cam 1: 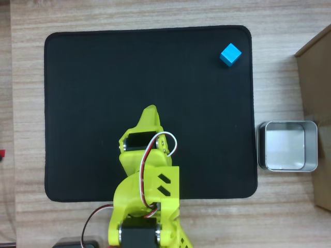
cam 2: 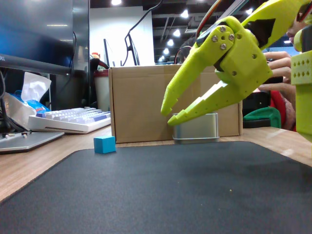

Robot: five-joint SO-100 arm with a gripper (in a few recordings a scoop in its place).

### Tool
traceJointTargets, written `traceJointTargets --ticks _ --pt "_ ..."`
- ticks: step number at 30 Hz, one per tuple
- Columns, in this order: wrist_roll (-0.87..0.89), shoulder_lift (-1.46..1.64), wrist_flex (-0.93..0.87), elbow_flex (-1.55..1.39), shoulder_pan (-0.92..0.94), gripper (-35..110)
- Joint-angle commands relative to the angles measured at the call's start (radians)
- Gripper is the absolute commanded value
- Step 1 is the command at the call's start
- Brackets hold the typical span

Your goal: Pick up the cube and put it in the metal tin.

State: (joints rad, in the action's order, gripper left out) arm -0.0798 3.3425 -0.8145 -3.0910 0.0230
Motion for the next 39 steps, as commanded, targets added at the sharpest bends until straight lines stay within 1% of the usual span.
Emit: traceJointTargets --ticks 1,5,7,12,13,17,18,21,23,26,32,33,39 --pt "-0.074 0.021 -0.008 -0.009 0.031 0" --pt "-0.064 0.017 -0.008 -0.009 0.025 2" --pt "-0.034 -0.003 -0.008 -0.002 0.025 12" --pt "0.006 -0.081 -0.006 0.064 0.031 12" --pt "0.014 -0.103 -0.002 0.08 0.032 16" --pt "0.04 -0.204 0.048 0.13 0.055 16" --pt "0.044 -0.222 0.058 0.138 0.063 20" --pt "0.078 -0.314 0.097 0.184 0.084 20" --pt "0.104 -0.422 0.173 0.216 0.12 20" --pt "0.118 -0.494 0.247 0.235 0.163 20" --pt "0.172 -0.666 0.279 0.357 0.245 20" --pt "0.186 -0.695 0.282 0.382 0.255 25" --pt "0.229 -0.928 0.287 0.56 0.334 25"
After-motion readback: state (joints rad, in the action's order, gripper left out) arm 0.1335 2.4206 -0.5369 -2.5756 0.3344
